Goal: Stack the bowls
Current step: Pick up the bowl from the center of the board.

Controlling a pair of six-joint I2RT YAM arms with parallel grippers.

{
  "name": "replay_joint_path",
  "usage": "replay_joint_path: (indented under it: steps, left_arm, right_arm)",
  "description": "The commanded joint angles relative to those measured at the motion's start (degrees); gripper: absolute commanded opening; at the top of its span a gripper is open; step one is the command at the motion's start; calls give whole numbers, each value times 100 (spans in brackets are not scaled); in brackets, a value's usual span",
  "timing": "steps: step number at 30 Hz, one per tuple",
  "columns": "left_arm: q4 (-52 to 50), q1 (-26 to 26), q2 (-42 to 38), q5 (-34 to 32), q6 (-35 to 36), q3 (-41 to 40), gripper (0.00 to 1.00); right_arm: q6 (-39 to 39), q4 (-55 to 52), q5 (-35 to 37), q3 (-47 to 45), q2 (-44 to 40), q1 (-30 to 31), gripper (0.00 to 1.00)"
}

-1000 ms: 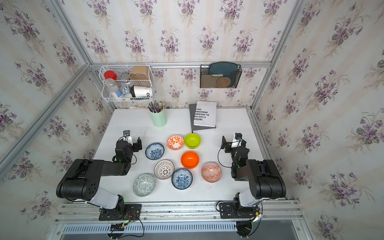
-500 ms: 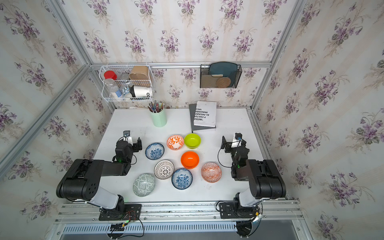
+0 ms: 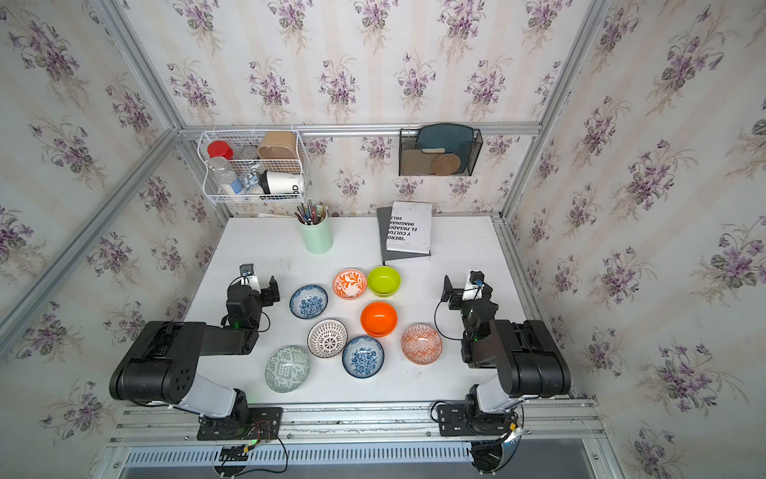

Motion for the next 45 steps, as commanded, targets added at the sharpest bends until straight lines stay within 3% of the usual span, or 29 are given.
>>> replay_joint_path:
  steps: [1, 6, 9, 11, 13, 14, 17, 19, 20, 24, 28, 31, 38, 42, 45]
  left_arm:
    - [-72, -54, -290, -317, -33, 80, 94]
    - [-2020, -91, -1340, -1322, -380, 662, 94]
    - [-2876, -114, -1582, -1731, -657, 1072, 94]
    - [-4418, -139, -1658, -2685, -1639, 1763, 94]
    - [-6681, -139, -1582, -3446, -3006, 2740, 94]
    - [-7781, -139, -1477, -3488, -3540, 3384, 94]
    - [-9572, -157, -1032, -2901, -3246, 4611, 94]
    - [-10835, -165, -882, -2783, -3864, 5238, 94]
    - [-11073, -166, -989, -2497, -3982, 5380, 94]
    - [-10204, -180, -2474, -328, -3196, 4569, 94]
    - [-10438, -191, -3527, 456, -3337, 4175, 94]
    - [-10787, -183, -3765, 921, -3531, 4146, 94]
    - [-10762, -188, -4247, 1926, -3747, 3820, 94]
    - [-9790, -243, -4249, 3036, -3928, 3355, 99]
    - [-9434, -973, -4261, 2697, -4118, 3059, 99]
  right_arm:
    - [65, 494, 159, -61, -31, 8, 100]
    - [188, 597, 519, -254, -326, 17, 100]
    - [261, -121, 751, -212, -987, 17, 100]
    - [297, -982, 794, 11, -1562, 14, 100]
    - [569, -1758, 972, 221, -2213, 17, 100]
    - [1015, -2321, 1223, 358, -2606, 17, 100]
    - [2022, -3916, 1830, 733, -3340, 1, 100]
    - [3405, -5144, 2727, 1001, -3724, -28, 100]
    - [3666, -5418, 2696, 990, -3865, -126, 100]
    - [3446, -6134, 1215, 1261, -4320, -526, 100]
    - [3305, -7801, -163, 2287, -4175, -528, 100]
    - [3102, -9150, -812, 3091, -3764, -529, 100]
    - [3011, -10246, -1625, 3406, -3876, -485, 98]
    - [2885, -10685, -1474, 3465, -3708, -271, 94]
    - [2840, -11074, -1250, 3399, -3615, -38, 93]
